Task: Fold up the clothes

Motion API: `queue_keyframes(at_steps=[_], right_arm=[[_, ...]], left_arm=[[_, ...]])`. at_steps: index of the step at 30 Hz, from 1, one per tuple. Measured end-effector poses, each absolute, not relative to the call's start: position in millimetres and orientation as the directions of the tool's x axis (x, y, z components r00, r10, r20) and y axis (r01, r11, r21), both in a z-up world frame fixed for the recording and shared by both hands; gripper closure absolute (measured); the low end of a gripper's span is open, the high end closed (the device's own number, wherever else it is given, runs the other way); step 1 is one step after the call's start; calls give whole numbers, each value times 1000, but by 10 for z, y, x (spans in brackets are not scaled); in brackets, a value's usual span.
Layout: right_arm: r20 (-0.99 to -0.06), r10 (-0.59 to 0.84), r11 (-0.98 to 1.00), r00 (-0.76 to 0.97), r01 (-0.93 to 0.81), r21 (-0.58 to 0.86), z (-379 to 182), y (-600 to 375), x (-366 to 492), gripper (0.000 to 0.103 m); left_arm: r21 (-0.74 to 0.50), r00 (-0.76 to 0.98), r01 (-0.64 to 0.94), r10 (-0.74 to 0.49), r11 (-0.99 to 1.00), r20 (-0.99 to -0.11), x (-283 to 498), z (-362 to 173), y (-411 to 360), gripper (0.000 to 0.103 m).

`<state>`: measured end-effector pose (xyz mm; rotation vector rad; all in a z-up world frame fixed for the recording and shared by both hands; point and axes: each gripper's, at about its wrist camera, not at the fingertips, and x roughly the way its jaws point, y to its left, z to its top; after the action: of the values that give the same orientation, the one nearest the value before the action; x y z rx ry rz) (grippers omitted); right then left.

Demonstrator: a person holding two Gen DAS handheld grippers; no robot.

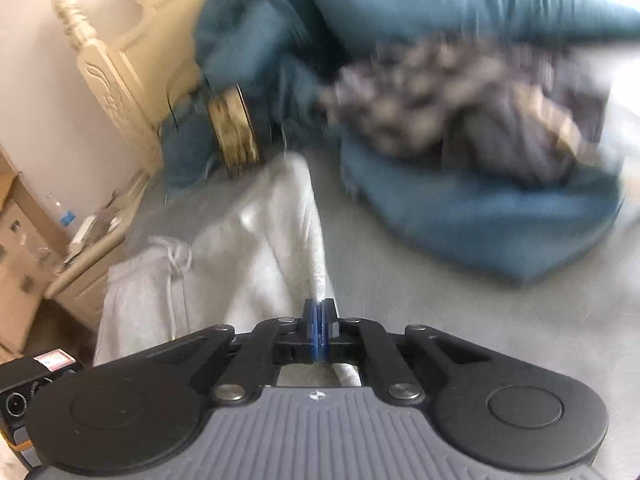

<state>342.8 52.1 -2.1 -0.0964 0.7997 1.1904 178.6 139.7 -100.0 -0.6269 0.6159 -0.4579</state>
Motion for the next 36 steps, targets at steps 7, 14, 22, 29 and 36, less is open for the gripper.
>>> queue_keyframes(at_steps=[7, 14, 22, 29, 36], right_arm=[[-515, 625, 545, 587, -800, -251, 250, 826, 3083, 101], [-555, 427, 559, 714, -691, -459, -415, 1187, 3471, 101], [-571, 375, 558, 730, -670, -490, -557, 1115, 3574, 100], [-539, 376, 731, 754, -599, -327, 225, 522, 3580, 98], [-635, 401, 851, 660, -526, -8, 576, -673, 3548, 78]], left_arm=[[-670, 753, 177, -538, 721, -380, 1755, -1010, 1435, 43], [-665, 747, 179, -540, 725, -388, 1752, -1047, 1434, 43], [-669, 744, 180, -545, 721, -387, 1772, -1048, 1415, 43], [-681, 742, 198, -562, 705, -365, 1743, -1038, 1467, 42], [-614, 763, 243, -539, 751, -358, 1706, -880, 1331, 41]])
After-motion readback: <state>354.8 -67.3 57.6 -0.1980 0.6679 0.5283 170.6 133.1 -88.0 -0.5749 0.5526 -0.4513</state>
